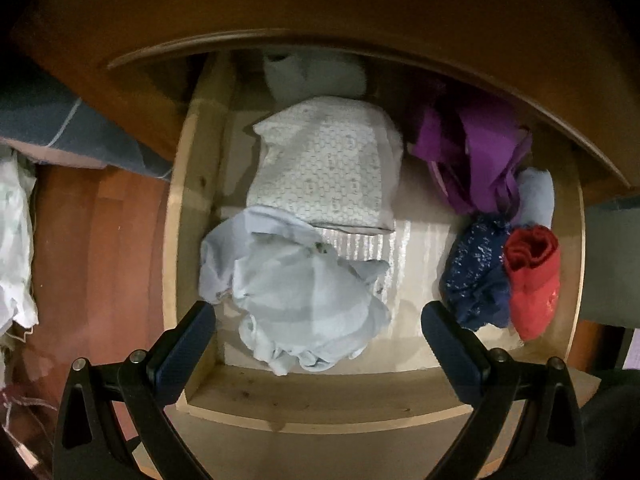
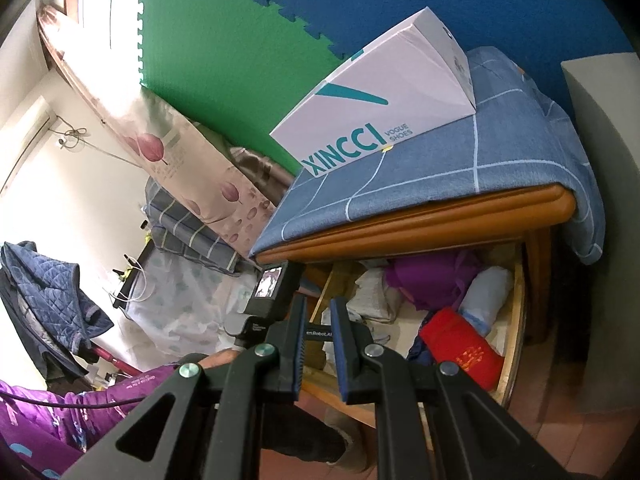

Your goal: Take underwear out of drawer

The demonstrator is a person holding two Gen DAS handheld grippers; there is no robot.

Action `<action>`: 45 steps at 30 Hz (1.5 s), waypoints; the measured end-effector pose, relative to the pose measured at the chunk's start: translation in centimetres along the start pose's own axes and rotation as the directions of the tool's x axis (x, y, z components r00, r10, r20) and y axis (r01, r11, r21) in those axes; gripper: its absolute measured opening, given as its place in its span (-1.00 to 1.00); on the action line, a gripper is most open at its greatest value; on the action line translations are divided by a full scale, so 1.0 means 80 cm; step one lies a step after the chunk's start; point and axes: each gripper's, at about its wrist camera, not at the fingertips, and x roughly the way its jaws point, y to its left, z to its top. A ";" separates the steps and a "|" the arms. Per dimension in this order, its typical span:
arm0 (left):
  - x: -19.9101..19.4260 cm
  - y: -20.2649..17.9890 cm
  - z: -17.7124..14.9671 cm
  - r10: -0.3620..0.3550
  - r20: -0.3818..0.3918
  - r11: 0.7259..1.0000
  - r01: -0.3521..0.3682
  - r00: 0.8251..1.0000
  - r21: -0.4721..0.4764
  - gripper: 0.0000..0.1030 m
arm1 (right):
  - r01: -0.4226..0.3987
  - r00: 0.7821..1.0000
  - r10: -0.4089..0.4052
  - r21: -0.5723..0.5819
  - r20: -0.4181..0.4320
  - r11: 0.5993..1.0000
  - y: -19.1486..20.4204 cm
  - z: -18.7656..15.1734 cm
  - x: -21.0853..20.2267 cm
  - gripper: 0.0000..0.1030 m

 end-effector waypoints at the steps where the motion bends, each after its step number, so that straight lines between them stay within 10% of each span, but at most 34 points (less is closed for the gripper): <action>1: -0.001 0.004 0.000 -0.006 -0.002 1.000 0.006 1.000 -0.017 0.98 | 0.000 1.000 0.000 0.003 -0.001 1.000 -0.001 0.000 0.000 -0.73; 9: 0.017 0.040 0.001 -0.106 -0.063 0.983 0.095 0.992 -0.159 0.98 | -0.003 1.000 0.003 0.006 -0.010 1.000 -0.002 0.000 0.005 -0.73; 20: 0.036 0.019 0.008 -0.068 -0.084 0.992 0.058 0.994 -0.109 0.97 | -0.007 1.000 0.007 0.016 -0.017 1.000 -0.004 0.000 0.009 -0.73; 30: 0.053 0.043 0.012 -0.216 -0.107 0.958 0.189 0.970 -0.216 0.89 | 0.000 1.000 0.000 0.016 -0.026 1.000 -0.003 -0.005 0.012 -0.73; 34: 0.061 0.045 0.015 -0.227 -0.142 0.957 0.193 0.964 -0.216 0.13 | 0.003 0.999 -0.002 0.024 -0.032 1.000 -0.003 -0.008 0.013 -0.73; 45: 0.034 0.042 -0.005 -0.213 -0.025 0.970 0.209 0.977 -0.124 -0.23 | 0.057 0.998 -0.055 0.057 -0.030 0.997 -0.012 -0.005 0.013 -0.73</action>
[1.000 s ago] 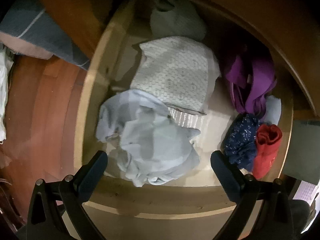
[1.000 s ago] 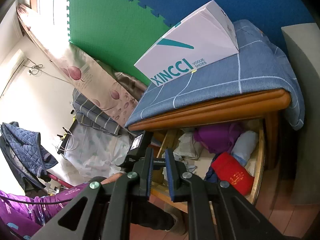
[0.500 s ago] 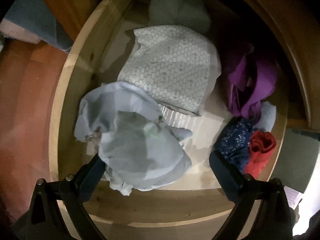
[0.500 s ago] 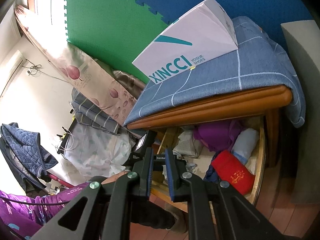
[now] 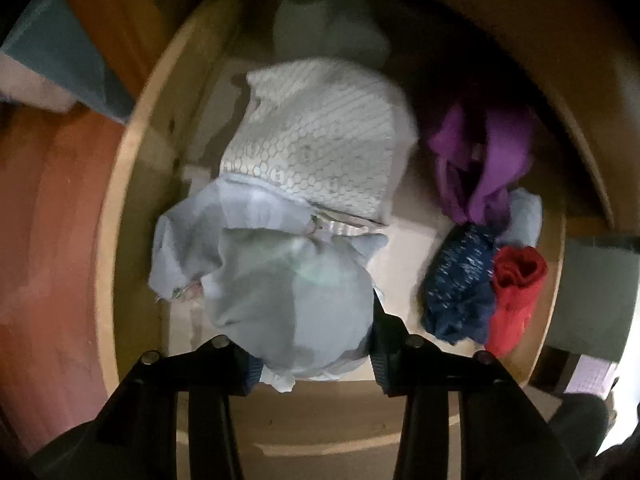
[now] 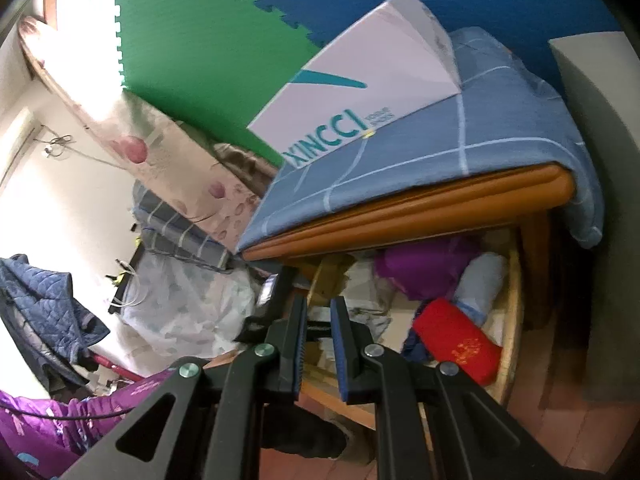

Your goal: Take underwear out of drawer

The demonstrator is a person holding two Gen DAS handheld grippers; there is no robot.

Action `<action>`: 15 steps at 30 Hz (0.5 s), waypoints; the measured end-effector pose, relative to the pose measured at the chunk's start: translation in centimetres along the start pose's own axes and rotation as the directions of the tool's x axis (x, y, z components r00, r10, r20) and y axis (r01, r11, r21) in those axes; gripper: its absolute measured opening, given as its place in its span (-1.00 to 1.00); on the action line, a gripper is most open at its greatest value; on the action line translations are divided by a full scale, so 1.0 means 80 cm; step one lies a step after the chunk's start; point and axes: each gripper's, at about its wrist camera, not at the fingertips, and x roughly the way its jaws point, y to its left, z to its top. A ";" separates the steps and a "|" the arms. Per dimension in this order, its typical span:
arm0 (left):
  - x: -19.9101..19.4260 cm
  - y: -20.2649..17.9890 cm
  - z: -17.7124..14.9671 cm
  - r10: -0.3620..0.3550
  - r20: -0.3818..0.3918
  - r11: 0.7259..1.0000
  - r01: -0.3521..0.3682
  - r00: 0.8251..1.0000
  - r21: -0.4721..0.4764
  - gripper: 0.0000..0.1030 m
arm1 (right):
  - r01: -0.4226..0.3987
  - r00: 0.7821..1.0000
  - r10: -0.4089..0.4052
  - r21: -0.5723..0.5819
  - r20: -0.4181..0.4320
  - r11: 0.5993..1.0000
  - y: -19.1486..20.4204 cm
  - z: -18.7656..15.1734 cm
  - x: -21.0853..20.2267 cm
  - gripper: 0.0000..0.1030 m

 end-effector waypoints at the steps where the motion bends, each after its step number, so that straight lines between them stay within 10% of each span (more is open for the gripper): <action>1: -0.010 -0.004 -0.005 -0.010 0.014 1.000 0.009 1.000 0.018 -0.23 | 0.027 1.000 -0.027 0.009 -0.007 1.000 -0.003 0.000 0.001 -0.73; 7: -0.076 -0.025 -0.032 -0.089 0.132 0.989 0.073 0.987 0.126 -0.22 | 0.242 0.937 -0.246 -0.046 -0.249 0.969 -0.009 -0.005 0.062 -0.73; 15: -0.144 -0.056 -0.074 -0.149 0.279 0.950 0.060 0.949 0.305 -0.20 | 0.384 0.711 -0.557 -0.426 -0.429 0.819 -0.012 -0.031 0.179 -0.40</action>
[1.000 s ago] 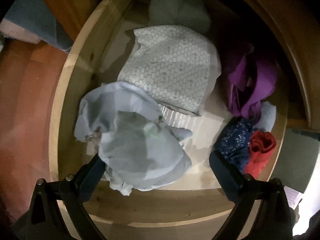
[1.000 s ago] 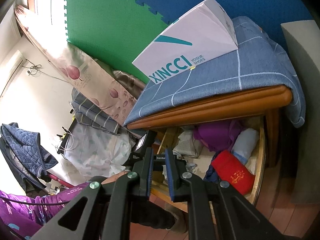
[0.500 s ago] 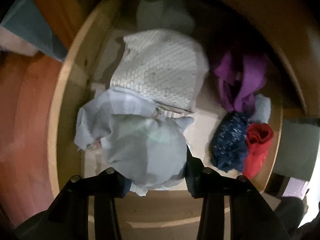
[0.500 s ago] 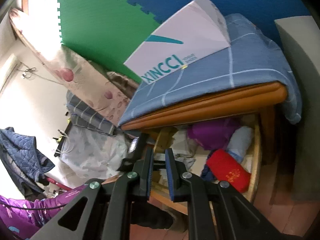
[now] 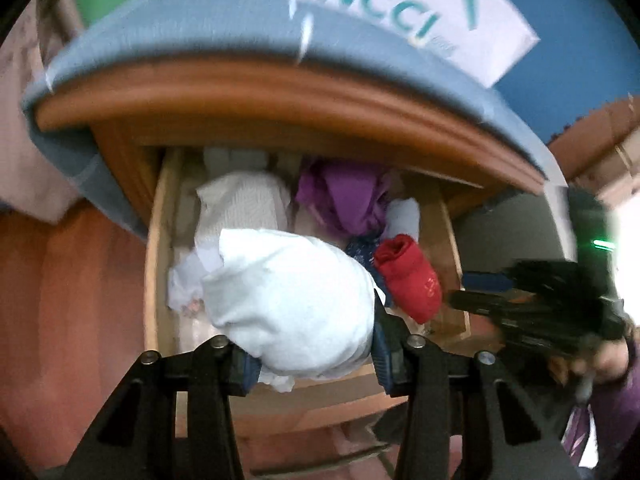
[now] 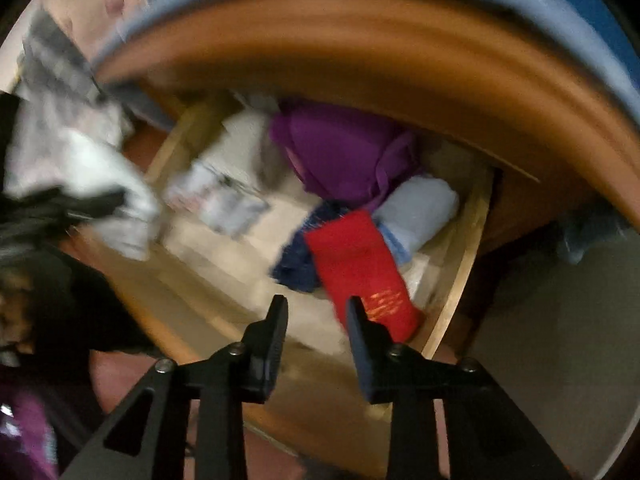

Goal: Take underwear out of drawer
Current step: 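Lift the white cloth with the left tool while the right tool reaches into the drawer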

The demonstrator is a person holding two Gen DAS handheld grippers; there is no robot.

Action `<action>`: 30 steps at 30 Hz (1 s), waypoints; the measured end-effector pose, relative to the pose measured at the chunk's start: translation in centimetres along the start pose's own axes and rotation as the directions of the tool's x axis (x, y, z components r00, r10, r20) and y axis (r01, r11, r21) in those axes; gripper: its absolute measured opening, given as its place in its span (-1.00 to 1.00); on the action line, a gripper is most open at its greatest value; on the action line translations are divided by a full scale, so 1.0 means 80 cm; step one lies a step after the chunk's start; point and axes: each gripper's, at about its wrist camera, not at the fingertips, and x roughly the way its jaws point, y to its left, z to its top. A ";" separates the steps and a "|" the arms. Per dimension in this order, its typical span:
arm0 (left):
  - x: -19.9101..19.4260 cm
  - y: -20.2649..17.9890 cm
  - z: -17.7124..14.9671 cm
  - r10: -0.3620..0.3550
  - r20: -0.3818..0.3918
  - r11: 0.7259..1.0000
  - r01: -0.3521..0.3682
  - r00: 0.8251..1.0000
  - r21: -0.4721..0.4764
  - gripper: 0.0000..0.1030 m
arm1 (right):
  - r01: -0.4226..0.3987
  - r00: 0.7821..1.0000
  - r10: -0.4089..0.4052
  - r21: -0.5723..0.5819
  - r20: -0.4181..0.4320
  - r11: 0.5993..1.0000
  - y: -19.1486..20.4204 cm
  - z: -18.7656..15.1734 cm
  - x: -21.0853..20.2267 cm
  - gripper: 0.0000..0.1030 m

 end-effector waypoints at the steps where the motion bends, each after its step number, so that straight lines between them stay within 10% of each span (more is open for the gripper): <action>1: -0.006 -0.002 -0.001 -0.001 0.018 1.000 0.001 1.000 0.021 -0.20 | 0.031 0.999 -0.032 -0.027 -0.035 0.999 0.003 0.004 0.016 -0.40; 11: -0.050 -0.040 -0.008 0.044 0.163 0.979 -0.075 0.986 0.191 -0.19 | 0.099 0.978 -0.114 -0.091 -0.175 0.991 -0.001 0.019 0.089 -0.41; 13: -0.052 -0.044 -0.009 0.048 0.168 0.976 -0.081 0.985 0.201 -0.19 | 0.097 0.975 -0.112 -0.086 -0.193 0.992 -0.002 0.017 0.093 -1.00; 17: -0.059 -0.055 -0.013 0.077 0.192 0.965 -0.121 0.978 0.232 -0.19 | 0.106 0.979 -0.126 -0.126 -0.160 0.986 0.008 0.014 0.086 -1.00; 24: -0.068 -0.064 -0.018 0.101 0.220 0.955 -0.157 0.970 0.252 -0.19 | -0.059 0.997 0.061 0.033 -0.042 0.998 0.001 0.014 0.020 -1.00; 30: -0.076 -0.071 -0.017 0.113 0.237 0.951 -0.174 0.965 0.256 -0.19 | -0.262 0.963 0.248 0.141 0.107 0.955 0.001 -0.002 -0.039 -1.00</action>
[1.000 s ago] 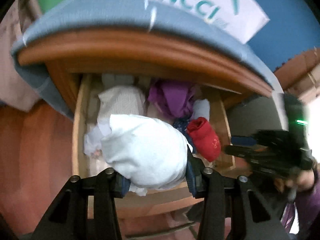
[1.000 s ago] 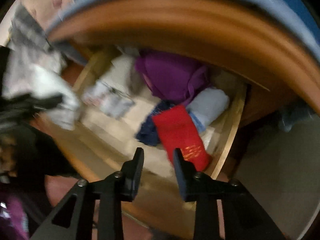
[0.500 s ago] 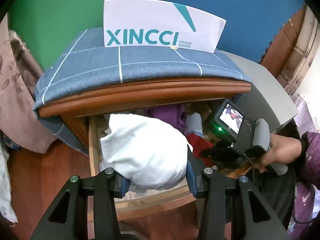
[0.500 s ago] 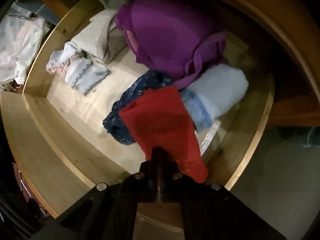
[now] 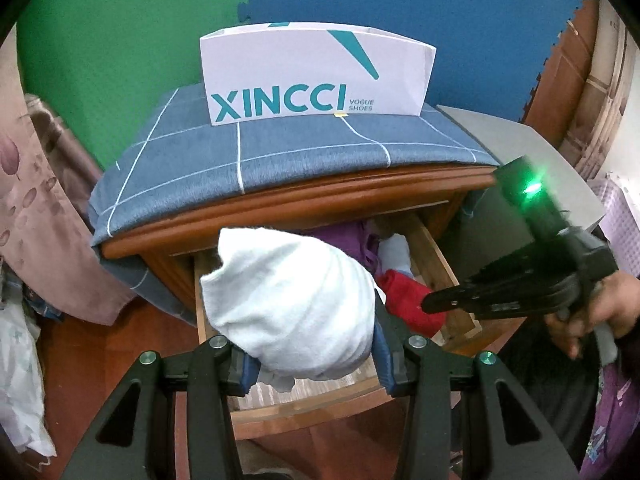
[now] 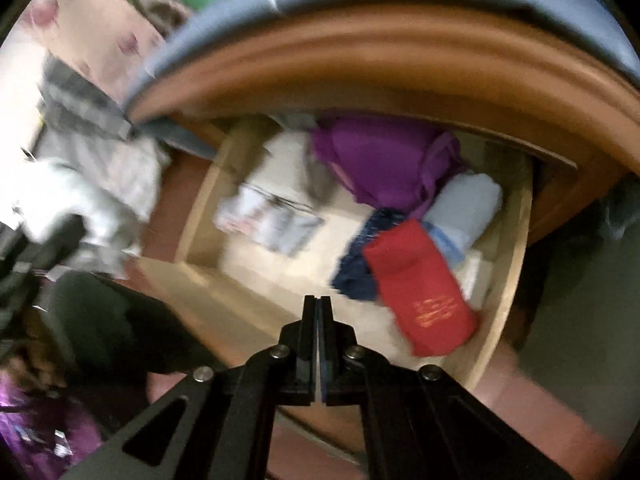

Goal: Take underwear out of drawer
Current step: 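Lift the white cloth with the left tool while the right tool reaches into the drawer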

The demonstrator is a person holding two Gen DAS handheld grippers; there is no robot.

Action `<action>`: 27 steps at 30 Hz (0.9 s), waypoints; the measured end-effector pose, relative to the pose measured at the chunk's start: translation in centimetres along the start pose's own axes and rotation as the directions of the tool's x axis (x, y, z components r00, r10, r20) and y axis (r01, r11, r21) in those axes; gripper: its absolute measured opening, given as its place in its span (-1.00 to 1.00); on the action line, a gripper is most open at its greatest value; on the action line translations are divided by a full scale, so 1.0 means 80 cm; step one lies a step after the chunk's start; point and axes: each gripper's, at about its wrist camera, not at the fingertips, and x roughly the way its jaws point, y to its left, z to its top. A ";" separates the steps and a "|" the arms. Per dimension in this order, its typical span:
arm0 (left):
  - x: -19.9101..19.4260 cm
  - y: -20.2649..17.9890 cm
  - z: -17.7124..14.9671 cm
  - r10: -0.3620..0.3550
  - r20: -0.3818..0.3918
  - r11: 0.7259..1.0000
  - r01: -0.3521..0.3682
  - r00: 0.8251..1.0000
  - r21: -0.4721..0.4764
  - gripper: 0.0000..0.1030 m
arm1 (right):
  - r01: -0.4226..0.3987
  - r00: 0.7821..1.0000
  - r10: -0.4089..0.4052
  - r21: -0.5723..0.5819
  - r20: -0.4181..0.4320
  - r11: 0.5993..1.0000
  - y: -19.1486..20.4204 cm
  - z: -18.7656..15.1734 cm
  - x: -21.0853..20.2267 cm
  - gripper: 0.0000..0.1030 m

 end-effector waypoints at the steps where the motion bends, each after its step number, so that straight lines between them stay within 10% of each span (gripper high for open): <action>1: -0.002 -0.002 0.000 0.004 0.002 1.000 -0.004 1.000 0.002 -0.18 | -0.029 0.999 0.029 0.012 0.025 1.000 0.003 -0.004 -0.011 -1.00; 7: -0.008 -0.008 0.002 0.016 0.014 1.000 -0.016 1.000 0.011 -0.18 | -0.047 0.996 0.046 0.005 0.080 0.999 0.011 -0.009 -0.030 -1.00; 12: -0.008 -0.007 0.001 0.017 0.016 1.000 -0.017 1.000 0.005 -0.17 | 0.099 0.995 -0.099 -0.018 -0.023 0.995 -0.009 -0.003 -0.001 -0.82; 15: -0.003 -0.005 0.000 0.014 0.007 1.000 -0.014 1.000 0.004 -0.17 | 0.141 0.986 -0.144 -0.031 -0.086 0.989 -0.024 0.007 0.031 -0.37; 27: 0.014 0.001 -0.006 -0.013 -0.013 1.000 0.013 1.000 -0.002 -0.16 | 0.220 0.921 -0.257 -0.152 -0.292 0.963 -0.051 0.026 0.128 -0.36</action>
